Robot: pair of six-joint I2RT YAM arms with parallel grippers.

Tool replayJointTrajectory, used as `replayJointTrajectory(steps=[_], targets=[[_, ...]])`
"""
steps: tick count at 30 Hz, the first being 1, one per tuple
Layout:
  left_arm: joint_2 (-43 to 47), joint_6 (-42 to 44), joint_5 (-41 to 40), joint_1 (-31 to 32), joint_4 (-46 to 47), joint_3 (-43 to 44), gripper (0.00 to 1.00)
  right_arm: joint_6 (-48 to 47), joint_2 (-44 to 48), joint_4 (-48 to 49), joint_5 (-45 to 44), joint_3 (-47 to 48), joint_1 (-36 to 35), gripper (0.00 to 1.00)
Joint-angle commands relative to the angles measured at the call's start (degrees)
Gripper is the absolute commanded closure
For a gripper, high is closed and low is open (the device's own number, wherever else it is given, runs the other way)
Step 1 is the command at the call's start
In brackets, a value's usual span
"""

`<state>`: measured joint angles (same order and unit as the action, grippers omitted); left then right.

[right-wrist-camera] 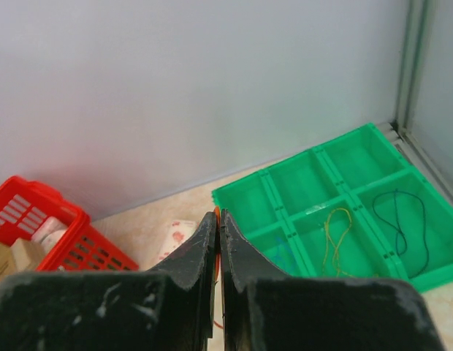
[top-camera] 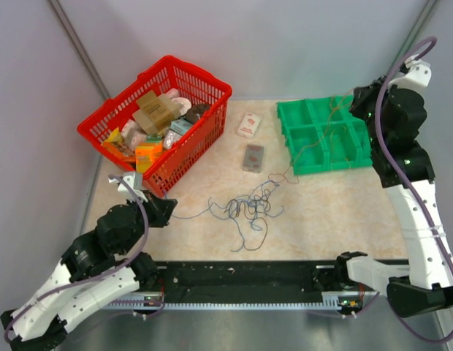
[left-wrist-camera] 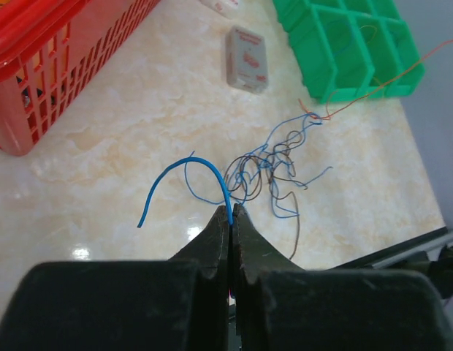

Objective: Untangle the cables

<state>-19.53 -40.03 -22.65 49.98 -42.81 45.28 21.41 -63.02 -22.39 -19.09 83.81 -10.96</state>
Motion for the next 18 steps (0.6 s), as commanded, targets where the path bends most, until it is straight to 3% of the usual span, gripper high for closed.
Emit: replayJointTrajectory(steps=[1,5,9,11,15,18], targets=[[-4.5,3.1,-5.3,0.1,-1.3,4.6,1.00,-3.6,2.5,3.8,10.9,4.8,0.3,1.00],[-6.7,10.6,-4.2,0.1,3.2,17.9,1.00,-4.1,2.0,3.8,12.7,6.1,0.3,1.00],[-15.3,17.8,4.1,0.1,8.3,35.8,1.00,5.0,3.7,10.8,29.8,-2.8,0.1,1.00],[-21.2,19.5,9.6,0.1,10.4,43.4,1.00,7.4,3.8,13.2,35.2,-9.3,-3.3,1.00],[-30.9,23.6,15.5,0.1,12.8,57.2,1.00,2.2,3.2,11.1,32.5,-19.1,-14.1,1.00],[-36.4,25.5,18.4,0.1,14.1,65.4,1.00,2.1,3.1,12.5,29.7,-27.9,-18.0,1.00]])
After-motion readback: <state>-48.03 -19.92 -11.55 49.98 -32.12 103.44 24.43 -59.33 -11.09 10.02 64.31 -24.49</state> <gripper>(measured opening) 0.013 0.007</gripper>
